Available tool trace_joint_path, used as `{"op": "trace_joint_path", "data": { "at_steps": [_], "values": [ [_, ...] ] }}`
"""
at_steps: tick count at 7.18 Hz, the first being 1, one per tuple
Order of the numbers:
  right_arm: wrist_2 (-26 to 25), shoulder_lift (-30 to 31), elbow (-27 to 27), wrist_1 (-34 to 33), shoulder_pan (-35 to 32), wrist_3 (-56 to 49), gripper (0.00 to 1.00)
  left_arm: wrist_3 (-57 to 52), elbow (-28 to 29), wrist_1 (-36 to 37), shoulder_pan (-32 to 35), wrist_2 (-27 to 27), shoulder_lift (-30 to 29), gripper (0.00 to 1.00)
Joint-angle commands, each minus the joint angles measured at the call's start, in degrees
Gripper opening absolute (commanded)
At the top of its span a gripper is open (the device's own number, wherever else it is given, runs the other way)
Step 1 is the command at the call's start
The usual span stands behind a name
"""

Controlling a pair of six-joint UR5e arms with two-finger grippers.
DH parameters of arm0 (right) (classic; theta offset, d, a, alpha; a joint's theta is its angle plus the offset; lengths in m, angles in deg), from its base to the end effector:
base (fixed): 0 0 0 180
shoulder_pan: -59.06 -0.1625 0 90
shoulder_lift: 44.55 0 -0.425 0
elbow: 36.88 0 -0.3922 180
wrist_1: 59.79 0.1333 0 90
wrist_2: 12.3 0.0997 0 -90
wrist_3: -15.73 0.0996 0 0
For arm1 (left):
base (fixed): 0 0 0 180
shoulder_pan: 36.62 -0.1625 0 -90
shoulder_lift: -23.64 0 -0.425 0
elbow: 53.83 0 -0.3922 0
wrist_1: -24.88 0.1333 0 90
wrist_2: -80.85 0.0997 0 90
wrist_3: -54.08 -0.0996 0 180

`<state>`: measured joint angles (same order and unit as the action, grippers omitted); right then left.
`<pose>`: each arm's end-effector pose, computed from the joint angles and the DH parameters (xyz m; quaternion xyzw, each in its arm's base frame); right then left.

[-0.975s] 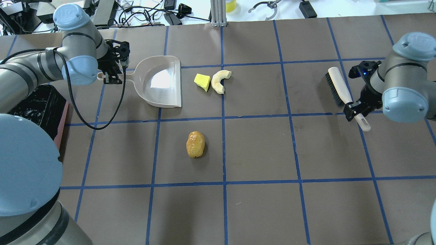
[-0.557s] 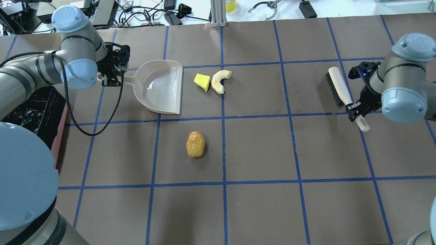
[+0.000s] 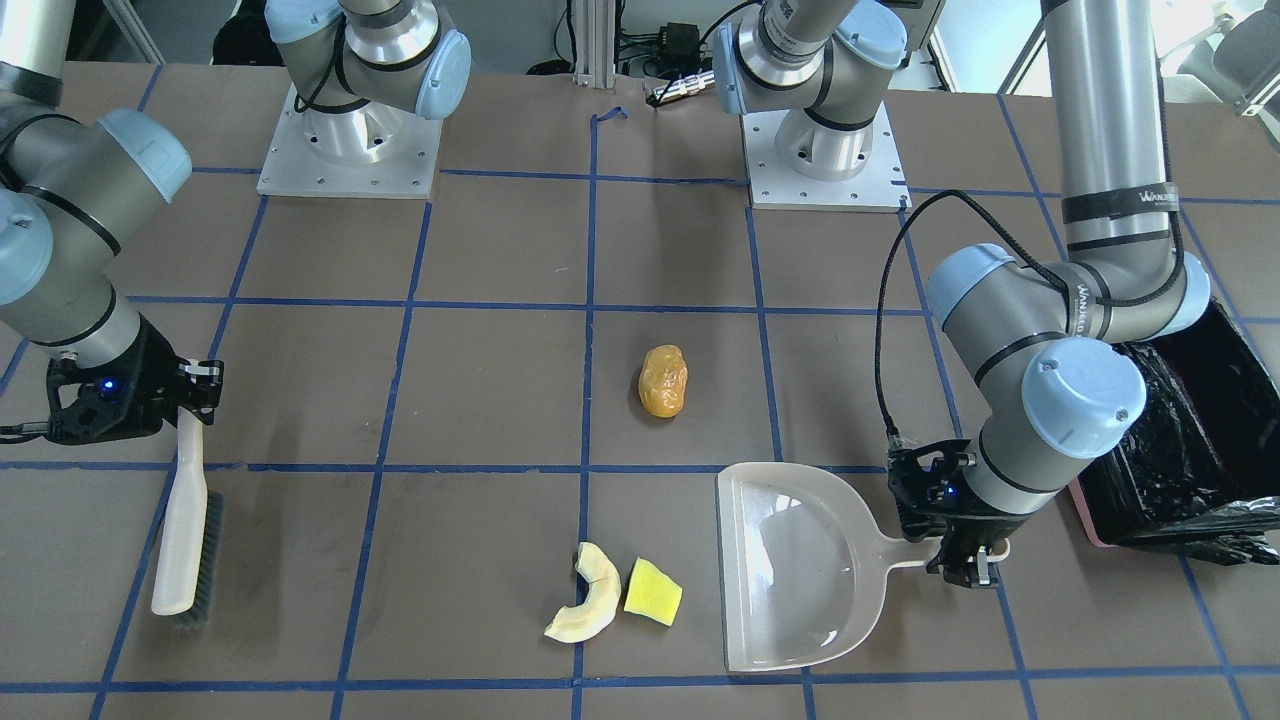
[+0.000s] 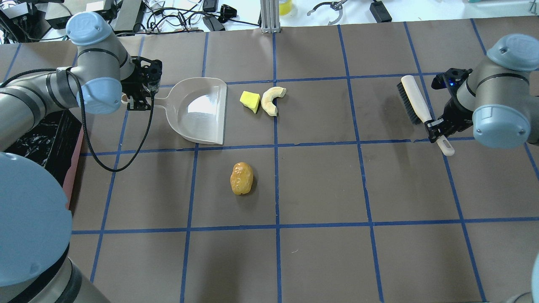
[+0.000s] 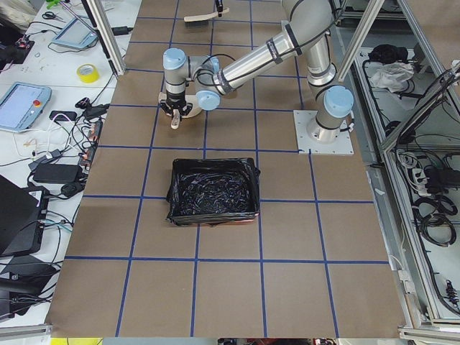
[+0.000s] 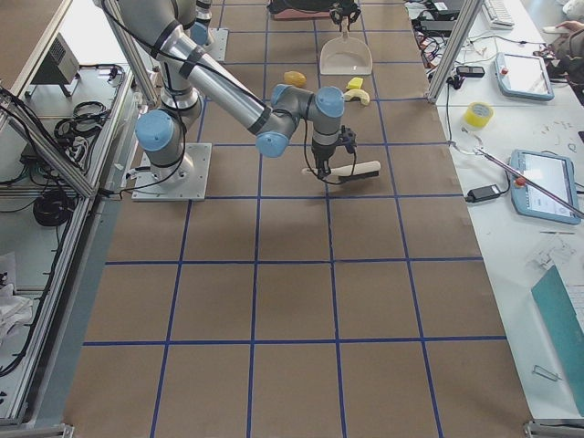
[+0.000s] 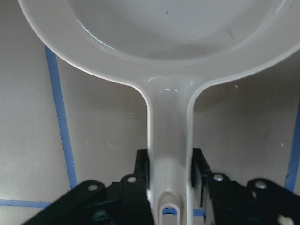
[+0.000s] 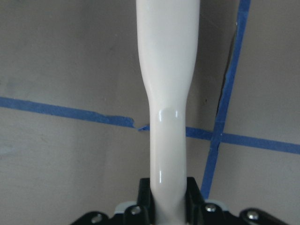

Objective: Sweep and dump trash into bin
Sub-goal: 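Close the right gripper on the white brush handle and lift it, then carry the brush with the right gripper toward the sponge and curved piece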

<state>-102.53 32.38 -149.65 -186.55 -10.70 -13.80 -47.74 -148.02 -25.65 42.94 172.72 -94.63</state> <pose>-0.0536 -0.5295 0.2489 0.0810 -0.9967 0.0064 0.0052 -0.0113 -0.6562 0.2397 0.7134 0.6979 -0.0205 0.0598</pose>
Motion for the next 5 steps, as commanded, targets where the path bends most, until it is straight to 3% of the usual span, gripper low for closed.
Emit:
{"op": "trace_joint_path", "data": {
  "at_steps": [1,4,5],
  "values": [
    [0.58,1.1,2.89,3.24,-6.32,8.38,0.19,0.21,0.05,-0.01,-0.01,0.07,-0.03,0.0],
    [1.37,0.68,9.47,11.59,-18.63,28.14,0.18,0.38,0.05,-0.01,0.16,0.16,0.32,0.0],
    [4.16,-1.24,11.24,13.88,-21.54,34.92,0.18,1.0,0.05,-0.01,0.25,0.07,0.5,0.0]
  ]
}}
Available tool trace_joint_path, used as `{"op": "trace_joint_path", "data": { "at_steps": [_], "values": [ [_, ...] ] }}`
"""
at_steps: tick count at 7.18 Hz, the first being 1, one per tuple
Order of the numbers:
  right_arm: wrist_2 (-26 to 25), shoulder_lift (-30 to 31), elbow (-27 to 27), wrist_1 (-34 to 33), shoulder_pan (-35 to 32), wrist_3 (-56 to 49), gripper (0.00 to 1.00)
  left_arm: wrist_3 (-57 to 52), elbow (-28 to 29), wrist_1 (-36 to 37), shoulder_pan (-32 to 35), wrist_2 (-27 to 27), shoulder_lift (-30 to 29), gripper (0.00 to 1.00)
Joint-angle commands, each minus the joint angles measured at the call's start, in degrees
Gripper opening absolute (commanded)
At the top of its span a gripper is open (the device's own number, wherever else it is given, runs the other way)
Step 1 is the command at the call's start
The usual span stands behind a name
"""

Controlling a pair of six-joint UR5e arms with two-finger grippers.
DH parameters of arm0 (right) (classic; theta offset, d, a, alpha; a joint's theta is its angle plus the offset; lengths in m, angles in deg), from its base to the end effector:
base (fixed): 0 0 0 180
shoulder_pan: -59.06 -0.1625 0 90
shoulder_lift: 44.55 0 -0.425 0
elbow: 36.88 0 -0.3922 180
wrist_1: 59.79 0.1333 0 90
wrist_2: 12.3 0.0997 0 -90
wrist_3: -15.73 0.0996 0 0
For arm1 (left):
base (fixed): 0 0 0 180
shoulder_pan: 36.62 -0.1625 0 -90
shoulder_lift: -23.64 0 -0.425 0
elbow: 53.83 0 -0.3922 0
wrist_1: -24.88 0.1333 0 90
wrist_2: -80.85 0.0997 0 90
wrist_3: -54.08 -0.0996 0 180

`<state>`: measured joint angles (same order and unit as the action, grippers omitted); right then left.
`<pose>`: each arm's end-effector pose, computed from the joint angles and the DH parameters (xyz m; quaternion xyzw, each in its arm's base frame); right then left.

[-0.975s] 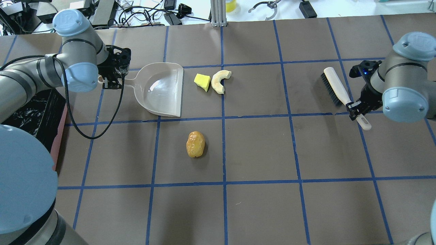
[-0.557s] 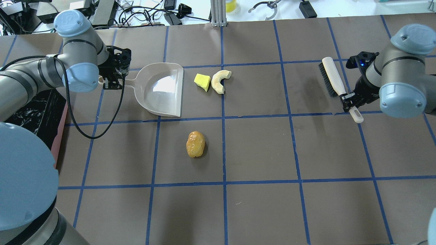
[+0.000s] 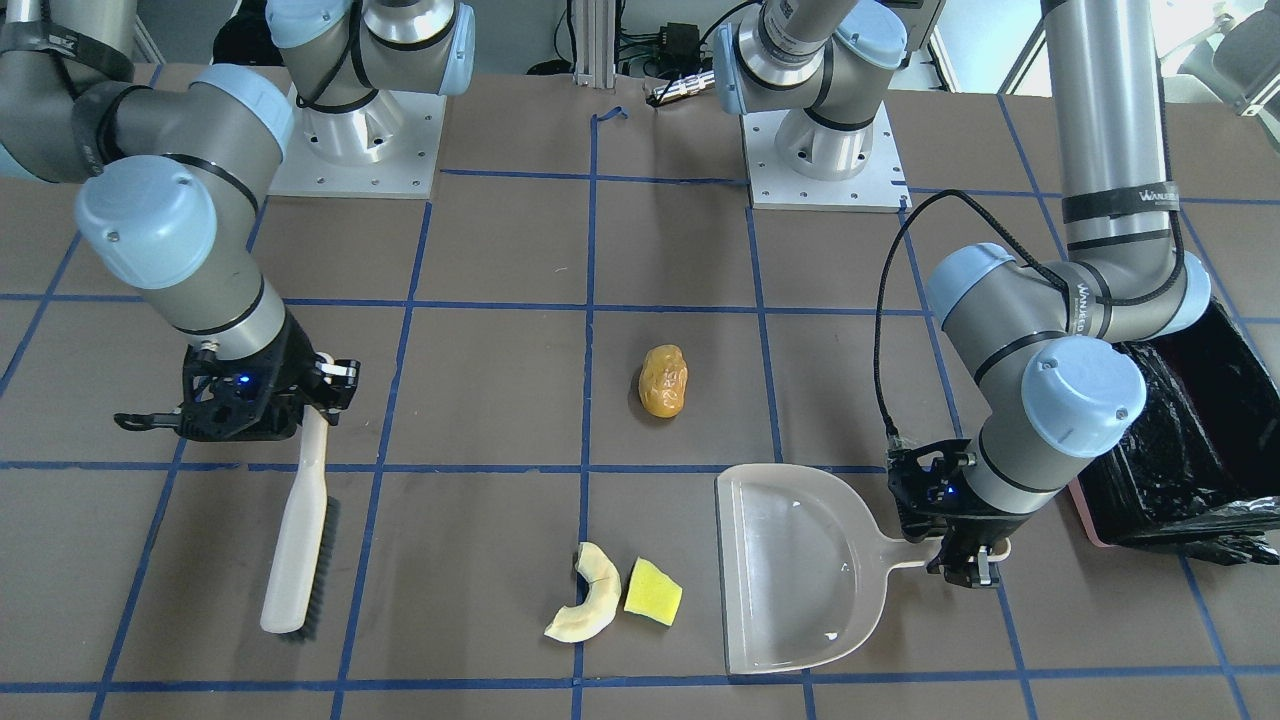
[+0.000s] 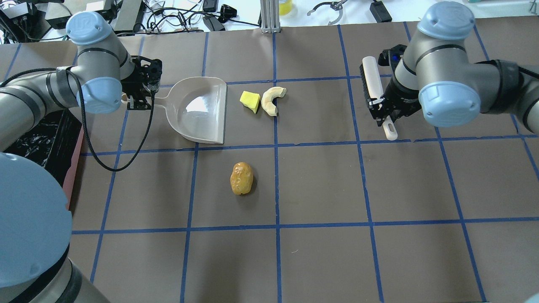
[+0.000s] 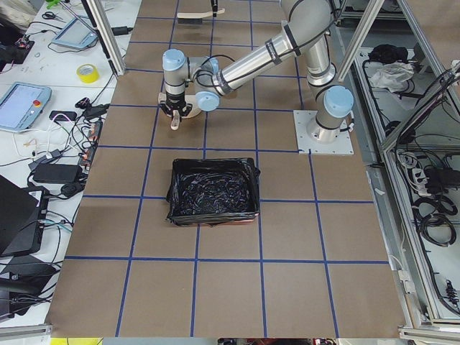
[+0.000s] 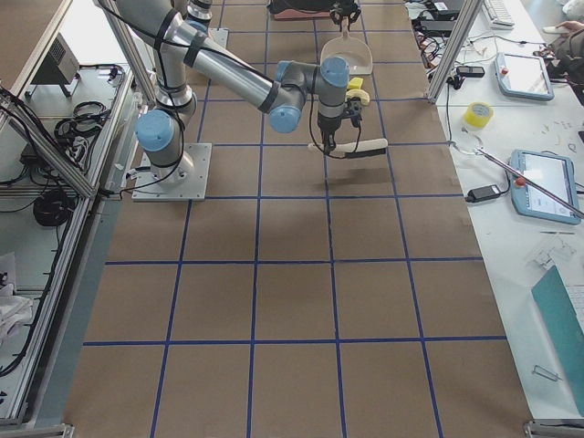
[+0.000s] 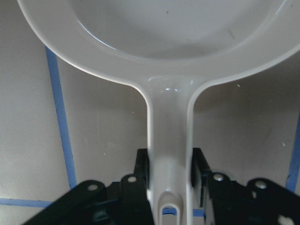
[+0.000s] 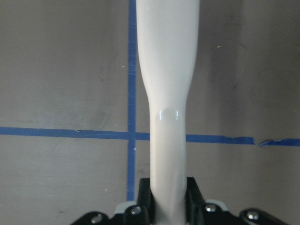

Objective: Sweep and dump trash into bin
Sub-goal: 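Carry the brush with the right gripper toward the sponge and curved piece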

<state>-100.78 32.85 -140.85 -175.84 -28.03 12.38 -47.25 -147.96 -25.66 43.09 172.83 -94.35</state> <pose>0.1082 -0.5485 0.3014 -0.0038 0.9999 0.0038 0.0135 -0.0129 -0.6561 0.2433 0.7112 0.6999 -0.0217 0.0626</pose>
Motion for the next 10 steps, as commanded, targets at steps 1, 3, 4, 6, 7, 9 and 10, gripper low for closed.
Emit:
{"op": "trace_joint_path", "data": {
  "at_steps": [1,3,4,6,7,9,10],
  "values": [
    [2.7,-4.43,4.8,2.76,-8.24,12.37,0.18,0.69,0.0,0.0,0.1,-0.05,0.04,0.0],
    [2.61,-14.08,15.41,3.1,-13.35,17.14,0.18,0.61,-0.09,0.0,0.1,0.04,-0.05,0.0],
    [2.52,-16.47,17.03,2.93,-14.51,18.11,0.17,0.61,-0.09,0.0,0.1,0.04,0.04,0.0],
    [2.7,-18.33,17.39,1.18,-15.04,19.09,0.15,0.61,-0.09,-0.17,0.1,0.3,0.21,0.0],
    [2.79,-19.21,17.48,-0.05,-15.39,19.61,0.15,0.52,-0.17,-0.18,0.1,0.91,0.3,0.0],
    [2.79,-21.75,20.89,-0.15,-19.51,24.43,0.15,0.61,-0.35,-0.18,0.1,1.09,0.39,0.0],
    [2.79,-23.07,22.56,-0.15,-21.35,26.36,0.15,0.61,-0.35,-0.18,0.19,1.1,0.39,0.0]
  ]
}}
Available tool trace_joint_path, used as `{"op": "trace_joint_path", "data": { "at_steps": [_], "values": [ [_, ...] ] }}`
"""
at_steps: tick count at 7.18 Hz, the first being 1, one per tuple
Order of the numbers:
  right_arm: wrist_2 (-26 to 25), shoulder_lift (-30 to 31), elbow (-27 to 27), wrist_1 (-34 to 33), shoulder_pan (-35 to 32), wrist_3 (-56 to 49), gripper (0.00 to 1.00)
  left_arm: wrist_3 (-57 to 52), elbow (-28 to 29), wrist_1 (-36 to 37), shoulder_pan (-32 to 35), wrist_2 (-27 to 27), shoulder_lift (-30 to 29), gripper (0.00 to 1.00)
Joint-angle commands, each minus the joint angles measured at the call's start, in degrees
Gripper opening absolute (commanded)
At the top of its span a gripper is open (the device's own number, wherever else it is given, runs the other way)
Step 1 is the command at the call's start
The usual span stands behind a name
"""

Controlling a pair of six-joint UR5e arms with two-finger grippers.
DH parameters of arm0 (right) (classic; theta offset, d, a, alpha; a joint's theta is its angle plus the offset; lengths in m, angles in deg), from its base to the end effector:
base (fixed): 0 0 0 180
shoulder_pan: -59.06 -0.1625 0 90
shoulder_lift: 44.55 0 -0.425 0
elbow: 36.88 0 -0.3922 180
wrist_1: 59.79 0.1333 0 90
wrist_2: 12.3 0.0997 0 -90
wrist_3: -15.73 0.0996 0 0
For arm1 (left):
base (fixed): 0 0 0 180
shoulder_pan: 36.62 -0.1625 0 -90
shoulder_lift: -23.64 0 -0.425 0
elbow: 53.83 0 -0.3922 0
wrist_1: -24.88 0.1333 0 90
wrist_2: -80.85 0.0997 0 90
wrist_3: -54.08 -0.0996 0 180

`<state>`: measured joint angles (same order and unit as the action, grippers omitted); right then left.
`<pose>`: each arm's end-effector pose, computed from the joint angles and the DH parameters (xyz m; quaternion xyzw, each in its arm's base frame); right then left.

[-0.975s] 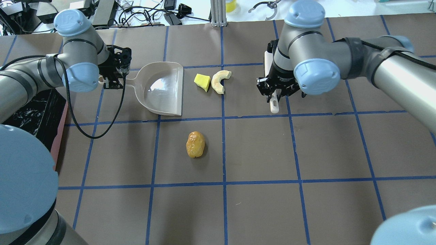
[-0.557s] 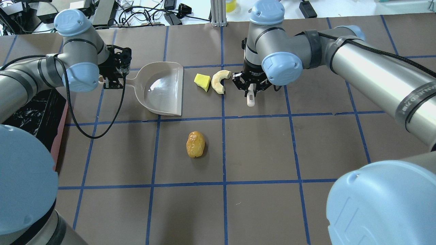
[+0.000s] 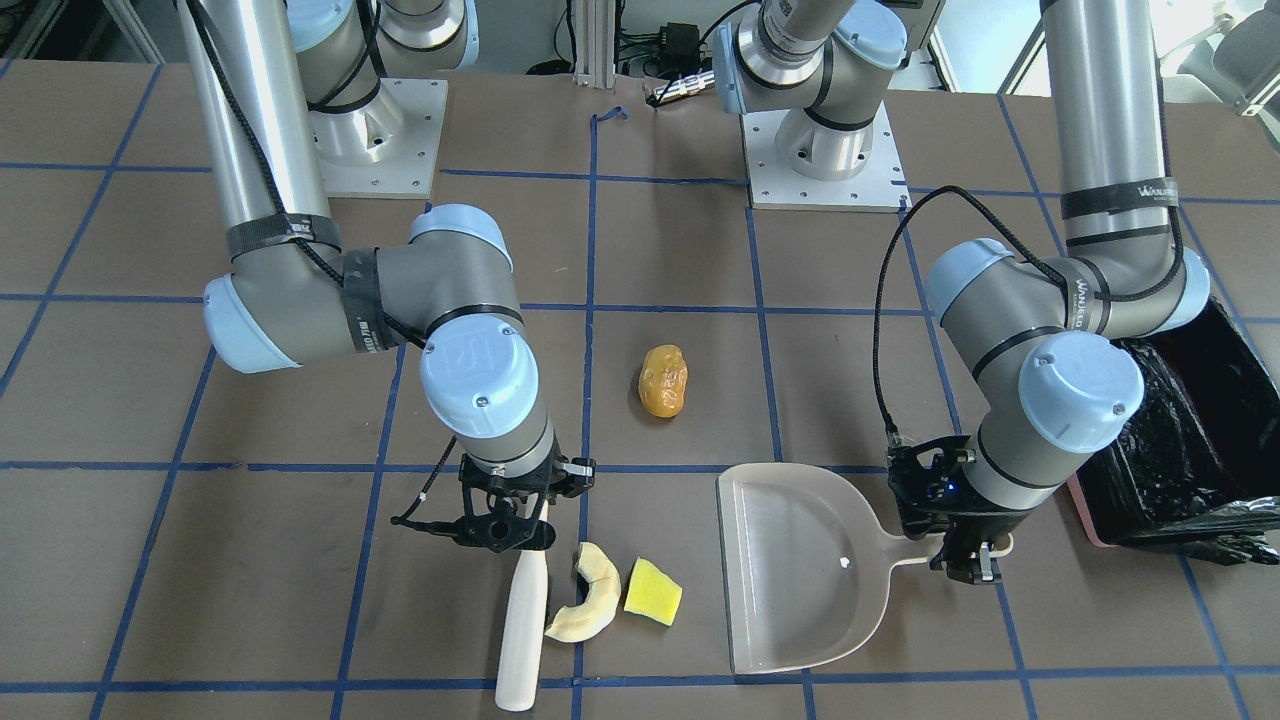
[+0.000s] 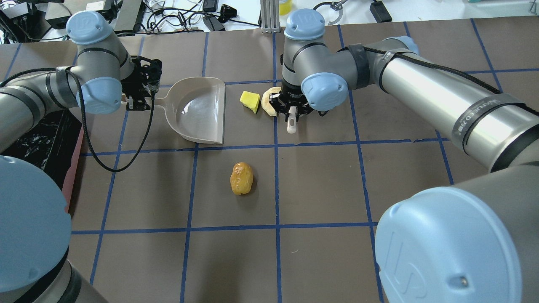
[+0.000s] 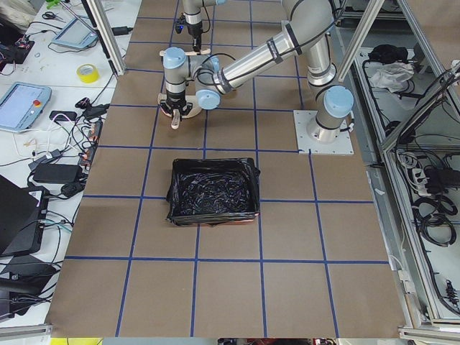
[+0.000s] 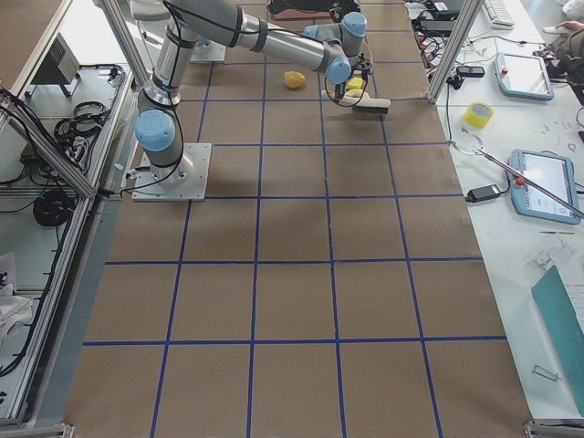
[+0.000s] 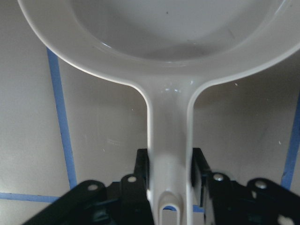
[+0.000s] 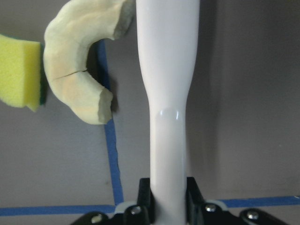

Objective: Sweep and dump trash into bin
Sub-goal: 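Carry the brush with the right gripper toward the sponge and curved piece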

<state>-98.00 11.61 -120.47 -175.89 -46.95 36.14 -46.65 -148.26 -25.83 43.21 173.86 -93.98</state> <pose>0.3234 -0.6169 0.2332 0.0388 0.9985 0.0227 0.0320 -0.0129 -0.6534 0.2448 0.7077 0.7032 -0.0142 0.0669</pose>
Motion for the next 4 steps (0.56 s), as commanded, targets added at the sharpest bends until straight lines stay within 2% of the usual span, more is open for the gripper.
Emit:
{"op": "trace_joint_path", "data": {
  "at_steps": [1,4],
  "values": [
    [-0.08,-2.55,2.2,-0.18,-3.76,3.49,0.15,0.1,-0.05,0.0,-0.02,0.07,-0.06,0.0],
    [3.43,-3.78,2.64,-2.2,-7.18,11.64,0.14,0.18,-0.22,0.0,0.15,0.07,0.02,0.0]
  ]
}}
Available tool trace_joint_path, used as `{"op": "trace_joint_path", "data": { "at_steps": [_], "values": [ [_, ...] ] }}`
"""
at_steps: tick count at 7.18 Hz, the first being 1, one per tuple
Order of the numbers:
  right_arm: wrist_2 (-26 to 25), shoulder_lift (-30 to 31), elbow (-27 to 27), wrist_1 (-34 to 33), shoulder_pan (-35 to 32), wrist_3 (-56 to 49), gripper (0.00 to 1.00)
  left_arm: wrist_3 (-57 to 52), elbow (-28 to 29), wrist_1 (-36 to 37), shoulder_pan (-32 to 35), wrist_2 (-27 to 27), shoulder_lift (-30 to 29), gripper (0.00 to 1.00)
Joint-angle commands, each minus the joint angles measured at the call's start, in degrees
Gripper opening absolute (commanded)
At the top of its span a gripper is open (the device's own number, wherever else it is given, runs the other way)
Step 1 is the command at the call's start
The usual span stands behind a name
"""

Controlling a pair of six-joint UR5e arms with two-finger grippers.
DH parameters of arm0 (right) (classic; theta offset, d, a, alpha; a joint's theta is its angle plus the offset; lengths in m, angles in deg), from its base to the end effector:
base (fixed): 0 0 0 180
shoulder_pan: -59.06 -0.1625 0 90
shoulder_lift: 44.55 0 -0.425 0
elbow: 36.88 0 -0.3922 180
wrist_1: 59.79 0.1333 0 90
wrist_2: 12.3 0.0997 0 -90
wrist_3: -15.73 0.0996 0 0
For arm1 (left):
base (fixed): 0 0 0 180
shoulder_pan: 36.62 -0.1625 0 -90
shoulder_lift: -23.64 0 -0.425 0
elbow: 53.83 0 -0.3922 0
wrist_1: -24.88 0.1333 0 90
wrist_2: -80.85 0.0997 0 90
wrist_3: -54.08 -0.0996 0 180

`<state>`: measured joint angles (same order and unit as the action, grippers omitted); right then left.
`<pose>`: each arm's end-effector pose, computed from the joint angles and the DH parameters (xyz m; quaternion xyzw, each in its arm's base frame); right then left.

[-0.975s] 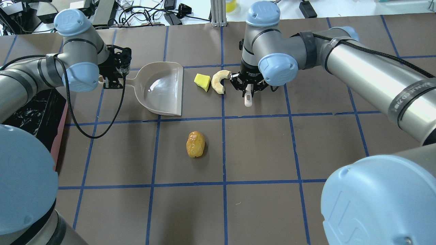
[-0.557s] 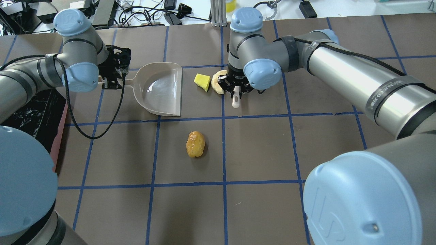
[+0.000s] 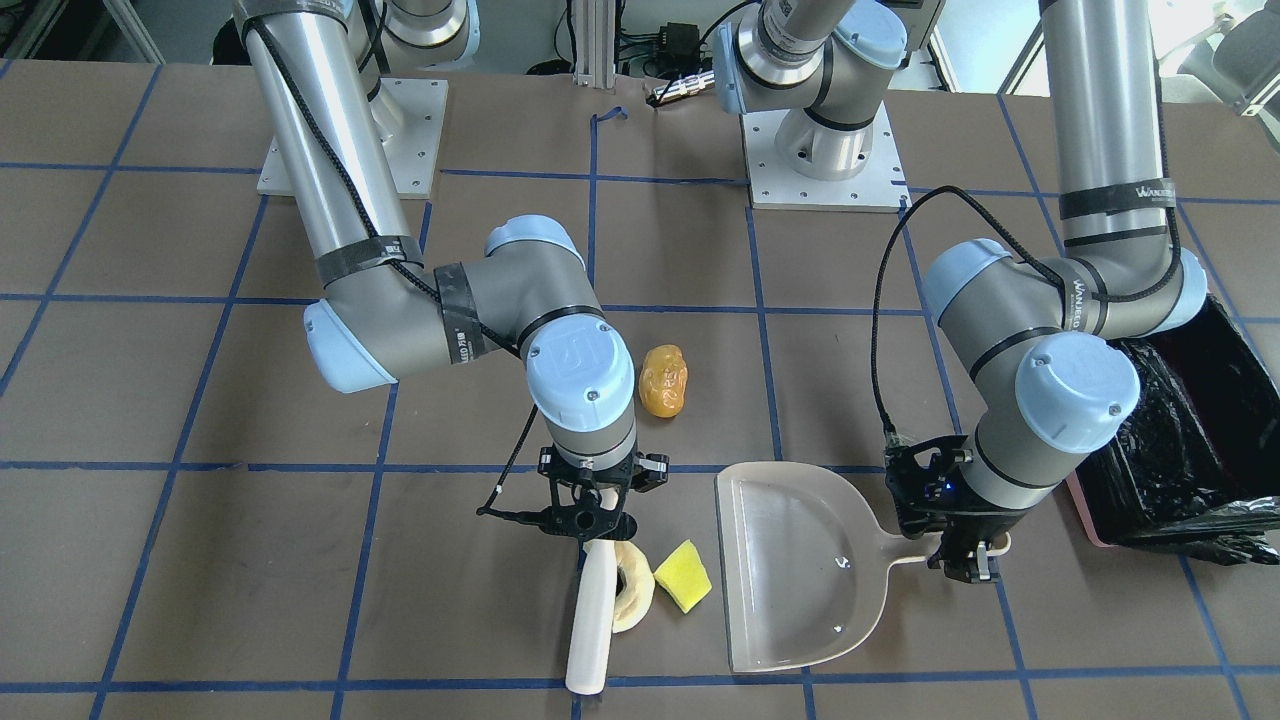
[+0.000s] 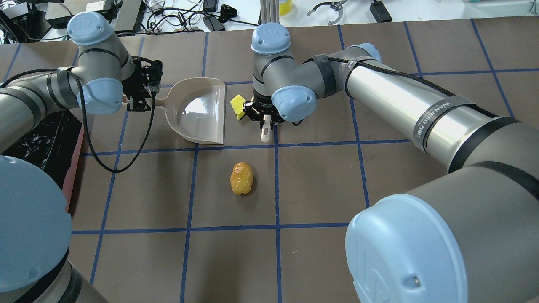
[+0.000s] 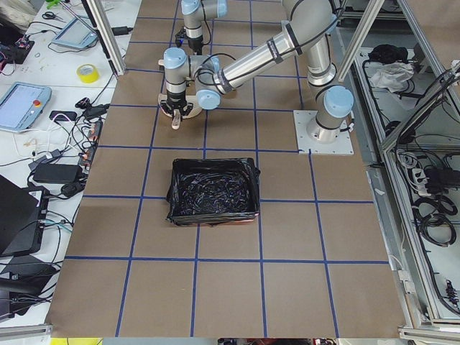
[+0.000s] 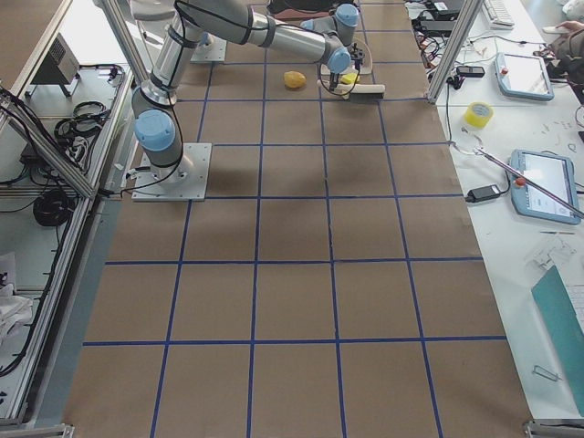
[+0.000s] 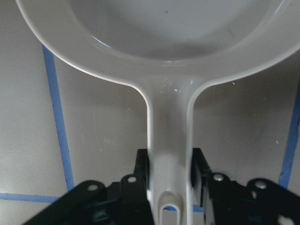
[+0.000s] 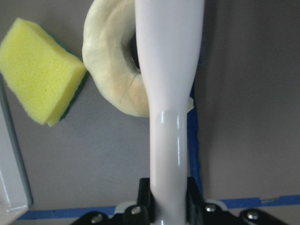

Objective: Sweep and dump trash into bin
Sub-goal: 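Sweep the sponge and curved piece into the dustpan with the brush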

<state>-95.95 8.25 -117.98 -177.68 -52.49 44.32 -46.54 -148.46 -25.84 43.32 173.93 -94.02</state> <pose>0.3918 -0.5992 0.2154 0.0615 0.9966 0.0267 0.0487 -0.0142 -0.6524 0.2428 0.7078 0.7032 -0.0126 0.0654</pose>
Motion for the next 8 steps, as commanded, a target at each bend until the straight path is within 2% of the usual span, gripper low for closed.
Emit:
{"op": "trace_joint_path", "data": {
  "at_steps": [1,4,8],
  "values": [
    [4.08,-1.02,1.02,-2.16,-2.44,6.89,0.14,0.07,0.05,0.0,0.04,0.0,0.07,0.0],
    [5.42,-4.01,6.03,-2.17,-7.89,16.12,0.14,0.07,0.06,0.0,0.04,0.0,-0.02,0.0],
    [10.78,-3.76,10.43,-1.48,-10.89,24.49,0.13,0.07,0.06,0.0,0.04,0.0,0.07,0.0]
  ]
}}
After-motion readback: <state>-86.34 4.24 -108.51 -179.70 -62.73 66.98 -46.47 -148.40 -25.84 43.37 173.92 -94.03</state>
